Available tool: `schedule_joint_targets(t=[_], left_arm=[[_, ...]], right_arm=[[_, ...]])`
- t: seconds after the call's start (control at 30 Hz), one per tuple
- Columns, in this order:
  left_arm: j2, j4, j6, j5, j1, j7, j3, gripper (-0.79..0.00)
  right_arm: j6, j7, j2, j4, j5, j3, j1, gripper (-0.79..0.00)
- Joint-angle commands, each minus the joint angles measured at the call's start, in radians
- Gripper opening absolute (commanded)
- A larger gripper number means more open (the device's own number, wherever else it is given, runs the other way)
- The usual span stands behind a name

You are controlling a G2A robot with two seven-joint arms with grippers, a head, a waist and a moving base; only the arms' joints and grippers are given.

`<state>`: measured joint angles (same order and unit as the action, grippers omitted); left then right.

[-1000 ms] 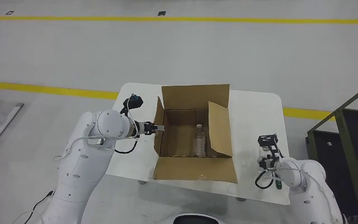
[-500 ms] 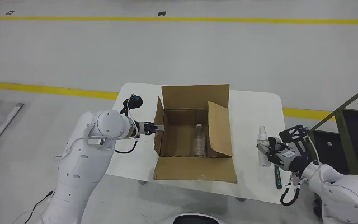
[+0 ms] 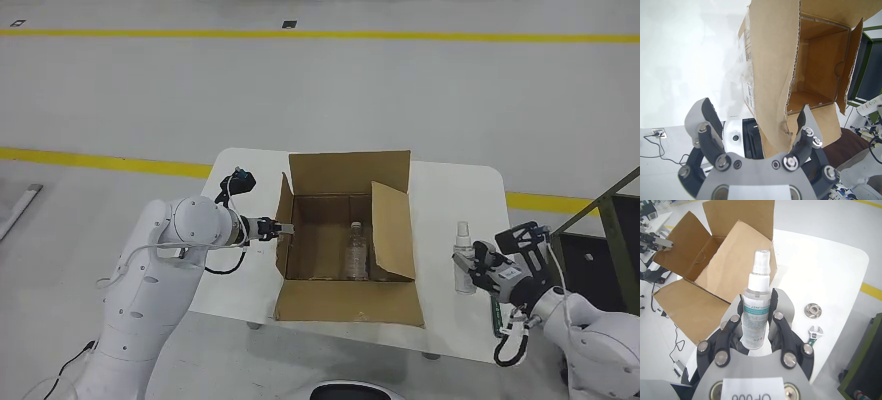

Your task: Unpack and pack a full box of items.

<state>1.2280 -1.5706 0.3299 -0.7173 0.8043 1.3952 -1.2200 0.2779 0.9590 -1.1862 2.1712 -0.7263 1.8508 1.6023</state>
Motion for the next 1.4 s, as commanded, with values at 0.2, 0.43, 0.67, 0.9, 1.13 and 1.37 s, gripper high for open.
schedule_joint_targets(t=[0.2, 0.43, 0.67, 0.9, 1.13, 1.37], left_arm=[[0.000, 0.000, 0.000, 0.000, 0.000, 0.000, 0.000, 0.000], [-0.006, -0.031, 0.003, -0.011, 0.037, -0.076, -0.031, 0.000], [-0.026, -0.118, 0.082, -0.018, 0.124, -0.127, -0.142, 0.000], [-0.035, -0.132, 0.136, -0.018, 0.162, -0.144, -0.194, 0.000], [-0.035, -0.132, 0.136, -0.018, 0.162, -0.144, -0.194, 0.000], [-0.035, -0.132, 0.136, -0.018, 0.162, -0.144, -0.194, 0.000]], right_arm=[[-0.180, -0.045, -0.010, -0.050, 0.066, -0.243, -0.184, -0.785], [-0.262, -0.073, -0.020, -0.174, 0.114, -0.380, -0.338, -0.785], [-0.310, -0.090, -0.036, -0.306, 0.129, -0.528, -0.466, -0.785], [-0.419, -0.123, -0.064, -0.465, 0.062, -0.717, -0.572, -0.785], [-0.564, -0.139, -0.099, -0.595, 0.006, -0.867, -0.656, -0.785], [-0.638, -0.127, -0.133, -0.703, -0.029, -0.971, -0.731, -0.785]])
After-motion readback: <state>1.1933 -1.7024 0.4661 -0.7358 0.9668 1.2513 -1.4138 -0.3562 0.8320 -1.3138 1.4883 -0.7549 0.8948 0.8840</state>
